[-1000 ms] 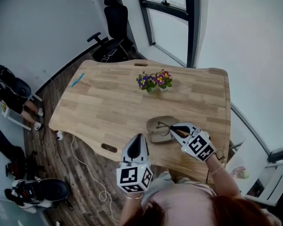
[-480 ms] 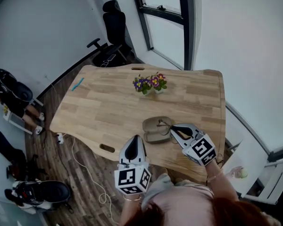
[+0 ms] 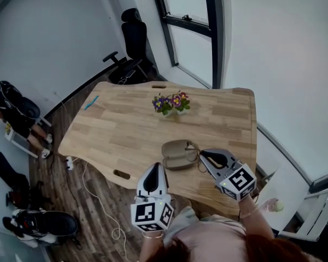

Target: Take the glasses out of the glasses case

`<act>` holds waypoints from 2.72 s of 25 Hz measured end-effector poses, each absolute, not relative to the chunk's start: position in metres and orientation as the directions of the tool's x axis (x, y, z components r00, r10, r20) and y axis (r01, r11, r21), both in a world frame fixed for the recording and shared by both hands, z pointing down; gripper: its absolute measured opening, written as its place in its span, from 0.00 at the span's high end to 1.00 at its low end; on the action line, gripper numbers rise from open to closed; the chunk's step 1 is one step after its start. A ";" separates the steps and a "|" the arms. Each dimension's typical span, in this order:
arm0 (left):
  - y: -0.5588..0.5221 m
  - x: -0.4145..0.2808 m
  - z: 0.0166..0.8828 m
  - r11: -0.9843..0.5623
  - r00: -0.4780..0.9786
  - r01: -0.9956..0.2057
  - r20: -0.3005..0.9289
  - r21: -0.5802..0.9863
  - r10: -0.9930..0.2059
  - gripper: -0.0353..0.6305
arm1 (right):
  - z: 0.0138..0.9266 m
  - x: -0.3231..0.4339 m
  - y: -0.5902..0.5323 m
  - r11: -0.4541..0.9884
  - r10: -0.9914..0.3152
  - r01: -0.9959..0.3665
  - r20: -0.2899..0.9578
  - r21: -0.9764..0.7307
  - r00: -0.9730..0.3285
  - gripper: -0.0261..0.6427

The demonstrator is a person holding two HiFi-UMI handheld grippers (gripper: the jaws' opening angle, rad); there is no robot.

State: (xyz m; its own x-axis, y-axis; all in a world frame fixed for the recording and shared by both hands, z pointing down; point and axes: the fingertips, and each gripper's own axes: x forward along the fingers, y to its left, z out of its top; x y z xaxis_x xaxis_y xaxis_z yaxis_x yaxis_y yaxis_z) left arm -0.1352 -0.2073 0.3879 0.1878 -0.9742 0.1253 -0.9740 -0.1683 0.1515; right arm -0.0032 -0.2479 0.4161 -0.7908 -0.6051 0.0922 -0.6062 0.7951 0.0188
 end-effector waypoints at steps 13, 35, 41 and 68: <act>-0.185 -0.107 0.374 -0.161 0.170 -0.983 0.112 0.086 -0.979 0.95 | 0.390 0.035 -0.221 0.790 -0.612 -0.609 -0.034 -0.066 -0.790 0.94; -0.163 -0.092 0.371 -0.194 0.201 -0.979 0.121 0.067 -0.972 0.95 | 0.384 0.048 -0.206 0.768 -0.641 -0.633 -0.093 -0.101 -0.762 0.94; -0.155 -0.108 0.368 -0.207 0.218 -0.974 0.122 0.095 -0.968 0.95 | 0.375 0.037 -0.198 0.744 -0.668 -0.663 -0.096 -0.084 -0.738 0.94; -0.114 -0.154 0.372 -0.284 0.297 -0.951 0.111 0.120 -0.948 0.95 | 0.365 0.013 -0.142 0.644 -0.764 -0.765 -0.054 -0.017 -0.643 0.94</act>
State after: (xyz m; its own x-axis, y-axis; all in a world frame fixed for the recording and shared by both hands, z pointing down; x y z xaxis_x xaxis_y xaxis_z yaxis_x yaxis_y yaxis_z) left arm -0.1543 -0.1139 0.3717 0.2972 -0.9484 0.1107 -0.9513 -0.2842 0.1197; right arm 0.0130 -0.1415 0.3648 -0.6427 -0.7642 -0.0537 -0.7646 0.6443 -0.0171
